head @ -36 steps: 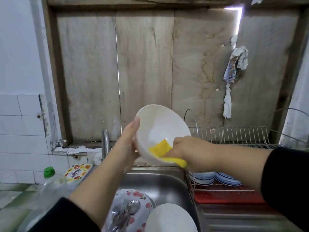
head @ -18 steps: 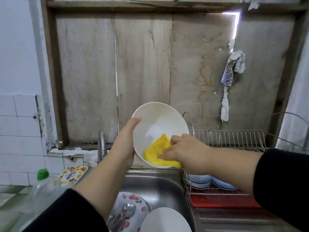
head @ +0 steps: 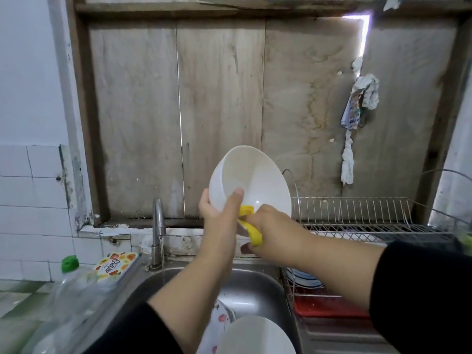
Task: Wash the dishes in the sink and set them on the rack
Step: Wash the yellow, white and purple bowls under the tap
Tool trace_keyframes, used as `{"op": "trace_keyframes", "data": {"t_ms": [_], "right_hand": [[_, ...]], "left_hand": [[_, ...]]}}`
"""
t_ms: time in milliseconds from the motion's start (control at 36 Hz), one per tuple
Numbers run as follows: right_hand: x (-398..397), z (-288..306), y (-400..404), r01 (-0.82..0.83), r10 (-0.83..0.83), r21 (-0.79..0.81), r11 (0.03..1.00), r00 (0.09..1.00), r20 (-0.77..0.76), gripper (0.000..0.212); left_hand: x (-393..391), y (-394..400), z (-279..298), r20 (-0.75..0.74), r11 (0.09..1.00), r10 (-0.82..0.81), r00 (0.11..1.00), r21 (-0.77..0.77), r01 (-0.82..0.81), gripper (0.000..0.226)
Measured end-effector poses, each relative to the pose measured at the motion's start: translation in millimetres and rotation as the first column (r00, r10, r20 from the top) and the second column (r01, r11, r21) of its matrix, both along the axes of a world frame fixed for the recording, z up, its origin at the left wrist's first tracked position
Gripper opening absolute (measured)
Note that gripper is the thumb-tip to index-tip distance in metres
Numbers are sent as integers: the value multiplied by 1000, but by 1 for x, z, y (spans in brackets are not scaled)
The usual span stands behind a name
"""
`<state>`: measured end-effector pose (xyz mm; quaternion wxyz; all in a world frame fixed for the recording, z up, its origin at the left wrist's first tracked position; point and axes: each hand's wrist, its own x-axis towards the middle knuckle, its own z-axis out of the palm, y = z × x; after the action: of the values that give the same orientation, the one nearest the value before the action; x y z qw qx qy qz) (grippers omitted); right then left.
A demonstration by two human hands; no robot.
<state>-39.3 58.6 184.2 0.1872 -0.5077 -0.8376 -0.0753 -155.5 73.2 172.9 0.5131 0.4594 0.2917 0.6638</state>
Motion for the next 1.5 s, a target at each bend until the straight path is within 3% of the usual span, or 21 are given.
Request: {"op": "trace_keyframes", "data": {"t_ms": [83,139,194,250,361,417,472,528,583,639,694,778,833,917,1000,1056,1111,1167,1250,1361,1500], "right_hand": [[20,5,3,-61,55,18,998,965,257,38],[38,6,9,-177,76,153,972,857,510,46],[39,4,12,-228,70,197,954,805,589,57],[21,-1,6,-194,104,147,970,877,468,57],[-2,-5,1,-18,19,-32,999,999,38,43],[5,-3,2,-13,20,-107,994,997,69,43],[19,2,6,-36,54,-77,996,966,251,45],[28,7,9,-79,54,35,996,884,464,53],[21,7,9,-85,28,94,992,871,490,56],[3,4,7,-32,23,30,999,964,266,53],[-13,5,6,-90,76,-89,992,986,-150,45],[-15,8,7,-188,88,-179,966,886,-456,24],[-8,1,7,-243,42,-225,944,760,-649,26],[-6,-17,9,-350,-78,-252,902,443,-893,46],[-10,-35,3,-539,-242,-213,815,18,-970,38],[-12,-47,-2,-619,-347,-152,771,-207,-915,39],[-12,-60,-4,-658,-416,-103,746,-339,-844,39],[-14,-72,-8,-689,-456,-70,721,-396,-797,41],[-15,-88,-7,-716,-461,-5,698,-445,-768,45],[-13,-98,-7,-741,-470,6,671,-432,-770,51],[-13,-124,-1,-702,-509,-129,700,-364,-780,52]], "left_hand": [[-24,9,10,-116,982,-138,984,-142,121,81],[-41,17,18,-167,975,-179,970,-165,152,63],[-42,16,19,-155,983,-127,980,-153,104,31],[-27,12,12,-65,991,-21,998,-133,12,20],[-6,2,-12,-51,997,5,999,-76,-9,64],[-20,5,-7,-143,982,-125,982,-160,102,79],[-38,12,2,-228,958,-229,946,-223,179,67],[-44,16,13,-241,965,-203,949,-214,151,41],[-35,16,16,-185,985,-67,980,-171,35,26],[-18,12,15,-106,993,30,994,-112,-42,24],[-2,9,10,-98,991,85,991,-93,-94,49],[1,5,3,-192,985,100,976,-121,-124,110],[-7,0,-2,-254,992,25,967,-117,-57,120],[-18,-8,-13,-186,993,-55,981,-116,33,83],[-26,-10,-36,-64,974,45,997,-217,-58,43],[-34,-5,-58,0,924,106,994,-370,-98,46],[-42,-4,-76,139,860,36,990,-509,40,57],[-45,-4,-92,388,805,-51,920,-529,268,61],[-42,-8,-99,565,809,-39,824,-467,358,44],[-43,-10,-102,600,838,-7,800,-434,332,28],[-55,-12,-96,586,869,68,808,-432,240,45]]}}
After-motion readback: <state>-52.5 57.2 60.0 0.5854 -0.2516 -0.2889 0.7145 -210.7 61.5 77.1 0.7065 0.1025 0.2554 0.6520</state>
